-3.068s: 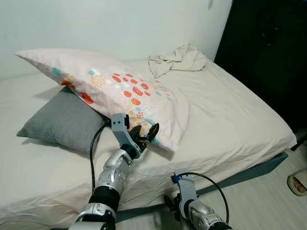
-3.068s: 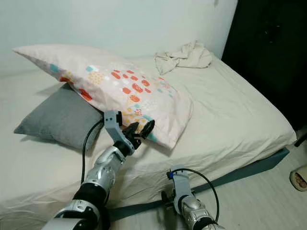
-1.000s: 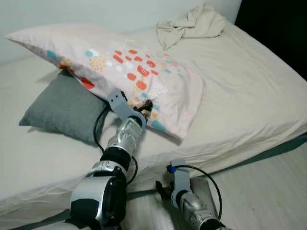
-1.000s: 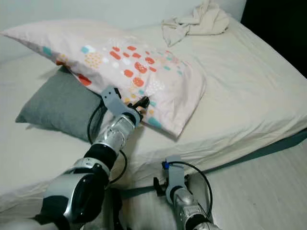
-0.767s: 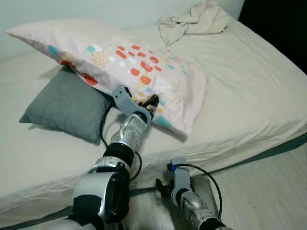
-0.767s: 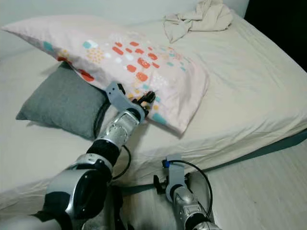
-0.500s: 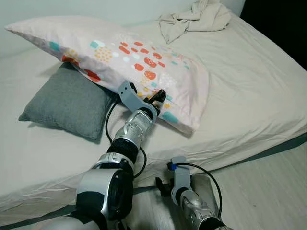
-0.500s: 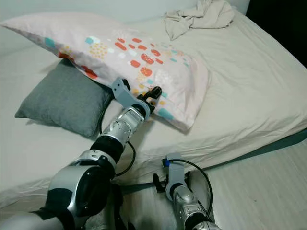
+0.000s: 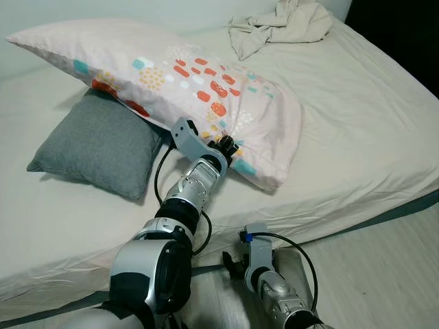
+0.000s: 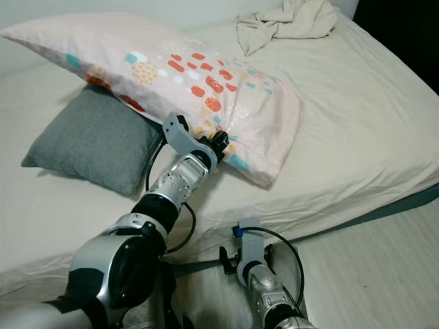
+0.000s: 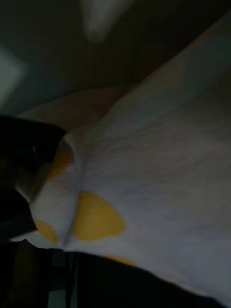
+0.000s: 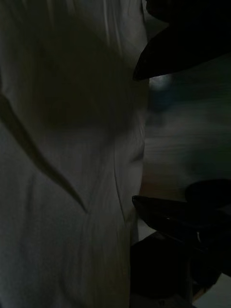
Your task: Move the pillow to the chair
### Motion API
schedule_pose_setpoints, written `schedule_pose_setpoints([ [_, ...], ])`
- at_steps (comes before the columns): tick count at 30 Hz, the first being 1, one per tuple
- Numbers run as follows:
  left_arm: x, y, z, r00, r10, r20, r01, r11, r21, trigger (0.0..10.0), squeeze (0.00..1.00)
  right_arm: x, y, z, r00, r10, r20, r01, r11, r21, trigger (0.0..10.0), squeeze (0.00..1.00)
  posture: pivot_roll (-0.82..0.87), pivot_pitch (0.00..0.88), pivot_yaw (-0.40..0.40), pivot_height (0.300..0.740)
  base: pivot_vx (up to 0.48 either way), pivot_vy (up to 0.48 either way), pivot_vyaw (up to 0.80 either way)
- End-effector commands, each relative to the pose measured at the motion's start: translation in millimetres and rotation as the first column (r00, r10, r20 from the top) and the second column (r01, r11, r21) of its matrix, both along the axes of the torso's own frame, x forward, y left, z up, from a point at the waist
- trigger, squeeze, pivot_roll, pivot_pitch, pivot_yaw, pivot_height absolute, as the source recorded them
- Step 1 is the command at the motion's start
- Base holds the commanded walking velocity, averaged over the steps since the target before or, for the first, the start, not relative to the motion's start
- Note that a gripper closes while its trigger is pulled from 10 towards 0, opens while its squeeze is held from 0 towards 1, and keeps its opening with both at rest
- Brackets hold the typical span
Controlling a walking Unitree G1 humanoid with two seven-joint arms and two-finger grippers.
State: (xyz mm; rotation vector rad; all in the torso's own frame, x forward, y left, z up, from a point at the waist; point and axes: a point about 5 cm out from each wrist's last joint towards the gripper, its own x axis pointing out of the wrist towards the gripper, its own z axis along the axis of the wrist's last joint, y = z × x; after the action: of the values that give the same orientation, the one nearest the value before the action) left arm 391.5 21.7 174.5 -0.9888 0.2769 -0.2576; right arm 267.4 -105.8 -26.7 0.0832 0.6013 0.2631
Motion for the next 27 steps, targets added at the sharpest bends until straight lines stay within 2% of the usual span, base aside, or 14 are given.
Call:
schedule_pose_setpoints([
  [1, -44.9, -87.5, -17, 0.971, -0.219, -0.094, 0.204, 0.968, -0.147, 0.0, 0.0, -25.8, -7.5, -22, 0.992, -0.022, -0.128, 0.024, 1.0, 0.008, 10.0, 0.0, -0.17, 0.344, 0.134, 0.537, 0.0, 0.0, 0.0],
  [5, -39.1, -83.2, -7, 0.976, -0.209, -0.061, 0.194, 0.963, -0.189, 0.0, 0.0, -20.0, -5.9, -18, 0.993, -0.012, -0.114, 0.014, 1.0, 0.017, 10.0, 0.0, -0.17, 0.322, 0.122, 0.537, 0.0, 0.0, 0.0],
  [9, -22.5, -66.0, 23, 0.985, -0.169, 0.045, 0.174, 0.943, -0.283, 0.0, 0.0, -9.3, -3.8, -9, 0.997, 0.01, -0.073, -0.006, 0.999, 0.05, 10.0, 0.0, -0.16, 0.292, 0.104, 0.537, 0.0, 0.0, 0.0],
  [12, -4.2, -30.6, 64, 0.98, -0.075, 0.184, 0.139, 0.919, -0.369, 0.0, 0.0, 1.8, -0.6, 0, 0.998, 0.039, -0.043, -0.035, 0.996, 0.088, 10.0, 0.0, -0.16, 0.252, 0.083, 0.557, 0.0, 0.0, 0.0],
  [13, -4.2, -30.6, 64, 0.98, -0.075, 0.184, 0.139, 0.919, -0.369, 0.0, 0.0, 1.8, -0.6, 0, 0.998, 0.039, -0.043, -0.035, 0.996, 0.088, 10.0, 0.0, -0.16, 0.252, 0.083, 0.557, 0.0, 0.0, 0.0],
  [15, 1.5, -3.8, 90, 0.962, -0.008, 0.274, 0.128, 0.897, -0.423, 0.0, 0.0, 8.4, 1.1, 6, 0.998, 0.052, -0.026, -0.05, 0.994, 0.097, 10.0, 0.0, -0.15, 0.211, 0.06, 0.567, 0.0, 0.0, 0.0],
  [18, 2.4, 12.2, 102, 0.947, 0.033, 0.321, 0.12, 0.888, -0.444, 0.0, 0.0, 11.8, 1.8, 9, 0.998, 0.056, -0.017, -0.054, 0.993, 0.103, 10.0, 0.0, -0.15, 0.203, 0.057, 0.572, 0.0, 0.0, 0.0],
  [19, 2.4, 27.8, 113, 0.929, 0.07, 0.363, 0.113, 0.881, -0.459, 0.0, 0.0, 15.4, 2.2, 12, 0.998, 0.058, -0.008, -0.057, 0.993, 0.106, 10.0, 0.0, -0.15, 0.188, 0.05, 0.577, 0.0, 0.0, 0.0],
  [20, 0.4, 54.2, 126, 0.899, 0.134, 0.418, 0.087, 0.879, -0.468, 0.0, 0.0, 19.7, 2.4, 16, 0.998, 0.06, 0.0, -0.059, 0.993, 0.106, 10.0, 0.0, -0.14, 0.163, 0.037, 0.582, 0.0, 0.0, 0.0],
  [21, 0.4, 54.2, 126, 0.899, 0.134, 0.418, 0.087, 0.879, -0.468, 0.0, 0.0, 19.7, 2.4, 16, 0.998, 0.06, 0.0, -0.059, 0.993, 0.106, 10.0, 0.0, -0.14, 0.163, 0.037, 0.582, 0.0, 0.0, 0.0],
  [23, -9.0, 99.4, 139, 0.838, 0.226, 0.497, 0.032, 0.888, -0.458, 0.0, 0.0, 25.7, 1.9, 21, 0.998, 0.062, 0.011, -0.063, 0.993, 0.104, 10.0, 0.0, -0.13, 0.144, 0.026, 0.592, 0.0, 0.0, 0.0],
  [24, -9.0, 99.4, 139, 0.838, 0.226, 0.497, 0.032, 0.888, -0.458, 0.0, 0.0, 25.7, 1.9, 21, 0.998, 0.062, 0.011, -0.063, 0.993, 0.104, 10.0, 0.0, -0.13, 0.144, 0.026, 0.592, 0.0, 0.0, 0.0],
  [25, -15.6, 119.2, 141, 0.812, 0.259, 0.523, -0.003, 0.898, -0.439, 0.0, 0.0, 27.5, 1.3, 23, 0.998, 0.065, 0.014, -0.066, 0.993, 0.102, 10.0, 0.0, -0.13, 0.133, 0.019, 0.597, 0.0, 0.0, 0.0],
  [27, -23.1, 139.4, 138, 0.792, 0.289, 0.538, -0.051, 0.909, -0.414, 0.0, 0.0, 29.3, 0.0, 24, 0.997, 0.069, 0.015, -0.07, 0.993, 0.1, 10.0, 0.0, -0.12, 0.122, 0.006, 0.607, 0.0, 0.0, 0.0],
])
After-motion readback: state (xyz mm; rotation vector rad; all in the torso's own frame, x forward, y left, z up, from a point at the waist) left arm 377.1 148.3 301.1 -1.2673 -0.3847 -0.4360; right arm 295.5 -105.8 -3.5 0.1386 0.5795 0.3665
